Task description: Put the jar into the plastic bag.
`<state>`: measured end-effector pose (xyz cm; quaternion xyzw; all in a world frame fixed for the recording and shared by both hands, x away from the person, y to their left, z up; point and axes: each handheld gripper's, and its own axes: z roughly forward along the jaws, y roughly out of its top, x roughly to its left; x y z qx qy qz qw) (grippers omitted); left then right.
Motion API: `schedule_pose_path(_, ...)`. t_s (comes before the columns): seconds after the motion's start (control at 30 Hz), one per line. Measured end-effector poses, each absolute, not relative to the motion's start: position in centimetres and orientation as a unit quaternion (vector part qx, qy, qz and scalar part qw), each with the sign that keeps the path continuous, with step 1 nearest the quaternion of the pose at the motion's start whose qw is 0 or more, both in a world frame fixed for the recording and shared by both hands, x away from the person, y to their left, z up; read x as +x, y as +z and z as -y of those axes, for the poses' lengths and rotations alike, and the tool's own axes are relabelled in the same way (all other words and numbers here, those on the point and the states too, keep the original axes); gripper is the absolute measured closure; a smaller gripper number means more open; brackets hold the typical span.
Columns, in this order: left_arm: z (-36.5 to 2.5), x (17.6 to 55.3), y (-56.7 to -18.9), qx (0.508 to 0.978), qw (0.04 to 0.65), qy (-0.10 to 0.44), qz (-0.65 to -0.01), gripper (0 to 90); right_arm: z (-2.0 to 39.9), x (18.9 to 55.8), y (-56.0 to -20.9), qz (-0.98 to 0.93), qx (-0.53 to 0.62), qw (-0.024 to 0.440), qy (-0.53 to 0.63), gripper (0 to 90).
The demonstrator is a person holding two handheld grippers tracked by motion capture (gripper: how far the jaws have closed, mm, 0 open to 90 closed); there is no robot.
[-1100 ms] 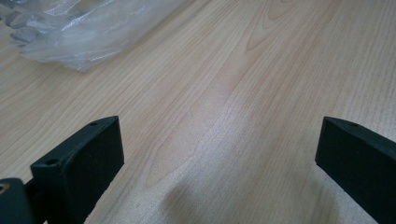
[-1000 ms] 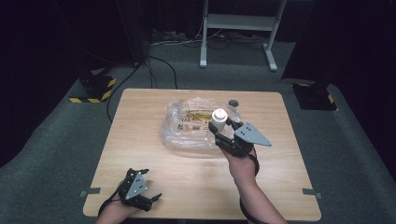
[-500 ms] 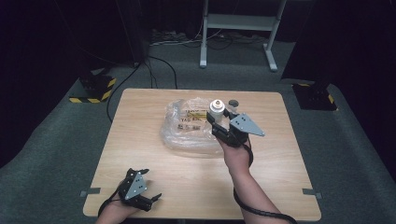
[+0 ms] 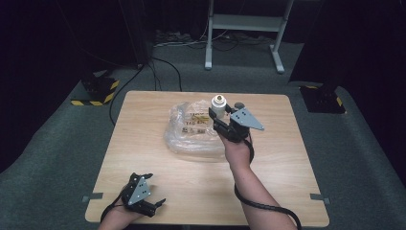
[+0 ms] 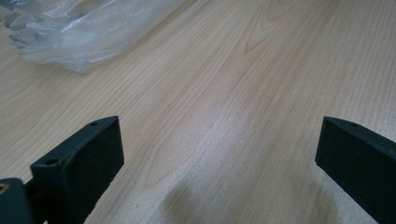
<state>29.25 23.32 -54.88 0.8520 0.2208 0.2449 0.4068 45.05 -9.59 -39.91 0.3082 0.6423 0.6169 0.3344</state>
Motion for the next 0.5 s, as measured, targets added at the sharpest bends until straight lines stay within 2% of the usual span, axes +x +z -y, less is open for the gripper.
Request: schedule_pose_path(0.5,-23.4,29.2,-54.9,0.852,0.409,0.243,-0.22,1.4,8.5,47.6,-40.7,-0.635,0.33,0.337,0.612,45.9)
